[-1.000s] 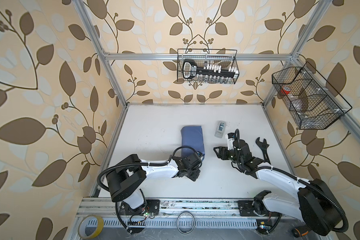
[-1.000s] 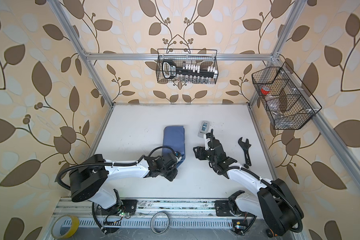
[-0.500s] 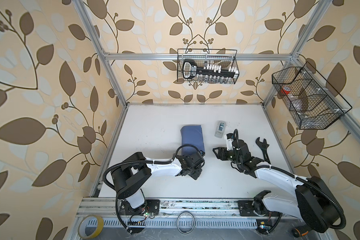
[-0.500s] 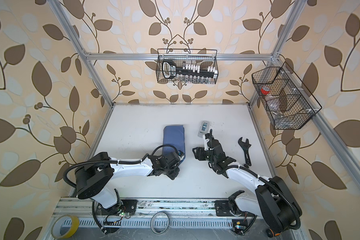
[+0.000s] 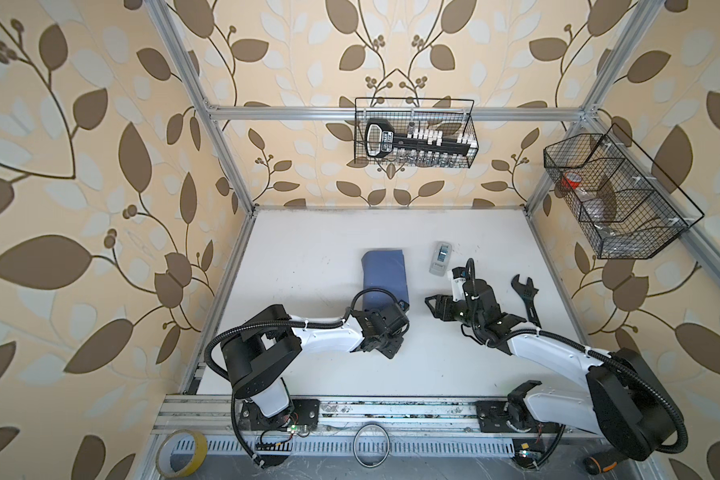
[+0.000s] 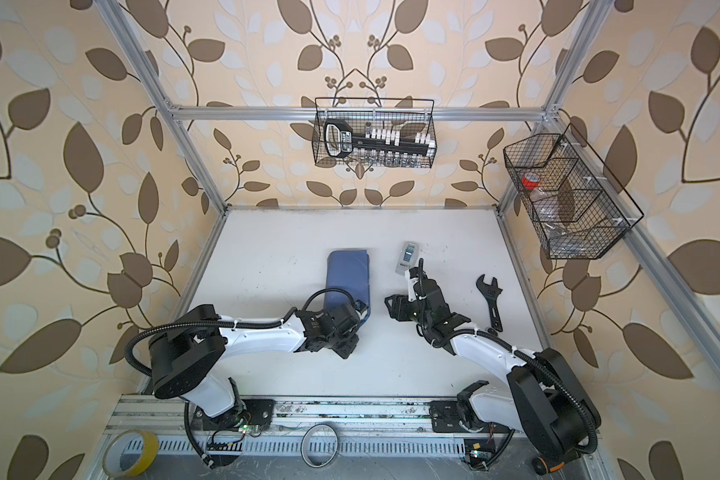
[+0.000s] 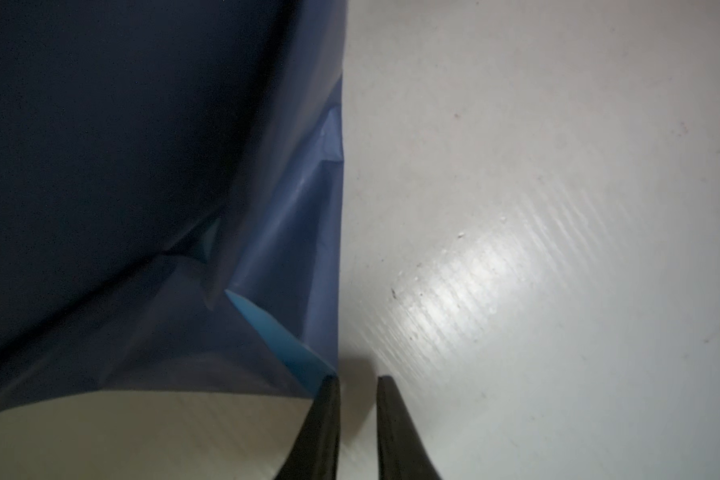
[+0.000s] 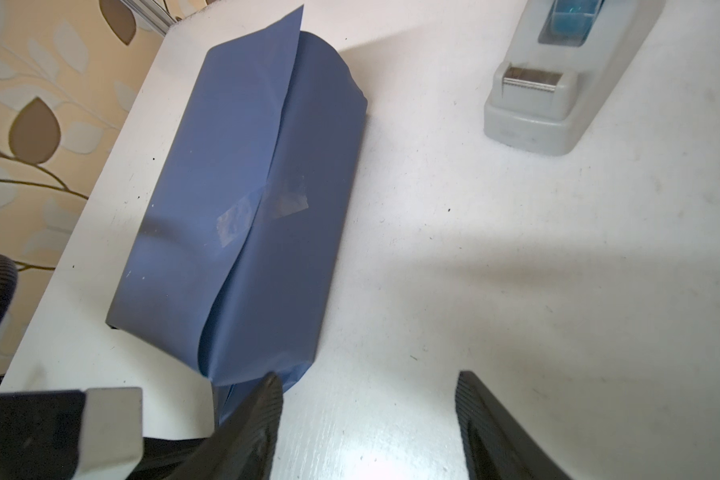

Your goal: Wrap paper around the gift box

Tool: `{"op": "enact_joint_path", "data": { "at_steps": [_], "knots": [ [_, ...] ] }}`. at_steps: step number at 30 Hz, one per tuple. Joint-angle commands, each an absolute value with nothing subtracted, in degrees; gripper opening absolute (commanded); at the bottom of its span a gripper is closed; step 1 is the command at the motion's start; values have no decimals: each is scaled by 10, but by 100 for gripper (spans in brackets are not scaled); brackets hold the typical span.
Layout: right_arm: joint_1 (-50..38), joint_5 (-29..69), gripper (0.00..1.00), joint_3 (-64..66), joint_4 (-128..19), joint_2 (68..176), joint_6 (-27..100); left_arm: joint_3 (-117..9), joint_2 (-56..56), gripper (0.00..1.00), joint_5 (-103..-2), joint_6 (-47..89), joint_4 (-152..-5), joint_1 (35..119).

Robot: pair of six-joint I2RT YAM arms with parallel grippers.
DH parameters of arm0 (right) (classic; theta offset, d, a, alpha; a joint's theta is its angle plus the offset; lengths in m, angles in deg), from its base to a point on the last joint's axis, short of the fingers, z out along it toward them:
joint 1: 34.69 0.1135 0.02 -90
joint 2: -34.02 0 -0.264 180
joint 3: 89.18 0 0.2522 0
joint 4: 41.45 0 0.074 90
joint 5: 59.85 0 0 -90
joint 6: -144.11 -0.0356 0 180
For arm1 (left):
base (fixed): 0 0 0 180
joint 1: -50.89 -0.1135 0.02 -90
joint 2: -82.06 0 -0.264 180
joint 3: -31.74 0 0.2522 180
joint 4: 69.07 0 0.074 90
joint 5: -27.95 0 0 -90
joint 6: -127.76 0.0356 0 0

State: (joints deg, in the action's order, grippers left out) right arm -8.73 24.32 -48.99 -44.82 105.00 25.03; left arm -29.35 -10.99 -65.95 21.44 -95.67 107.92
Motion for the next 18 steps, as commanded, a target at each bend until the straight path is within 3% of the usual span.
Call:
{"op": "enact_joint_path", "data": {
  "at_steps": [1, 10, 18],
  "knots": [
    [-90, 240, 68, -501, -443, 1056, 260, -311, -86, 20, -662, 227, -952, 1079],
    [-94, 234, 68, -504, -428, 1069, 260, -304, -56, 20, -659, 225, -964, 1076],
    [-95, 233, 68, -509, -420, 1077, 259, -324, -98, 19, -686, 232, -969, 1072]
  ]
}}
